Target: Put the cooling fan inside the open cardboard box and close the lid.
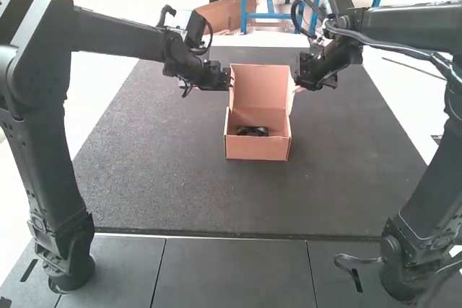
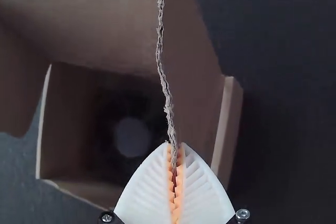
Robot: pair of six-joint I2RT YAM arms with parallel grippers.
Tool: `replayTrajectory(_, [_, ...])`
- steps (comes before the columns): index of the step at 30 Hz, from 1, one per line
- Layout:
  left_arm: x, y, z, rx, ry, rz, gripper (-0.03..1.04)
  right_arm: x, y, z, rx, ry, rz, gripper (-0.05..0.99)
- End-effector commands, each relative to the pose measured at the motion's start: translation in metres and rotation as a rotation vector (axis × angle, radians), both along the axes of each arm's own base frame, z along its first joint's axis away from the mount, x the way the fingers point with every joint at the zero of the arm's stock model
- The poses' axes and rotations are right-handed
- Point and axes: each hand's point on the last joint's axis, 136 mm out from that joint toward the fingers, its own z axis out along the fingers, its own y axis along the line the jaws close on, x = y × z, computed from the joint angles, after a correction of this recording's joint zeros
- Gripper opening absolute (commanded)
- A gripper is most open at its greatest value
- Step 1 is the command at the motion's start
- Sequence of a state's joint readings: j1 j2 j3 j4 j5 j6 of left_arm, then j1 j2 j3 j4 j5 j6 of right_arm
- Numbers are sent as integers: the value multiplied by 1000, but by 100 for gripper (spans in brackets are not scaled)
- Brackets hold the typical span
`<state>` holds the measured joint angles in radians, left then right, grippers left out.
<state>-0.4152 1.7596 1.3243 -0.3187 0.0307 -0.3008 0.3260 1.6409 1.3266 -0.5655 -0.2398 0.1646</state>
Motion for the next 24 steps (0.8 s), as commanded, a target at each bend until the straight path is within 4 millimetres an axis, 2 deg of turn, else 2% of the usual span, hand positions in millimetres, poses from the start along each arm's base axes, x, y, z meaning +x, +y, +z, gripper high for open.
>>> replayTrajectory(1, [-6, -3, 20, -21, -40, -14, 97, -11, 13, 13, 44, -14, 32, -1])
replayTrajectory(15, [-17, 2, 16, -14, -27, -17, 97, -35, 15, -10, 39, 48, 53, -1])
replayTrajectory(20, [-30, 2, 16, -8, -16, -29, 97, -49, 17, -23, 8, 69, 75, -1])
replayTrajectory(24, [-38, 4, 15, -6, -15, -33, 97, -54, 10, -34, -38, 75, 76, -1])
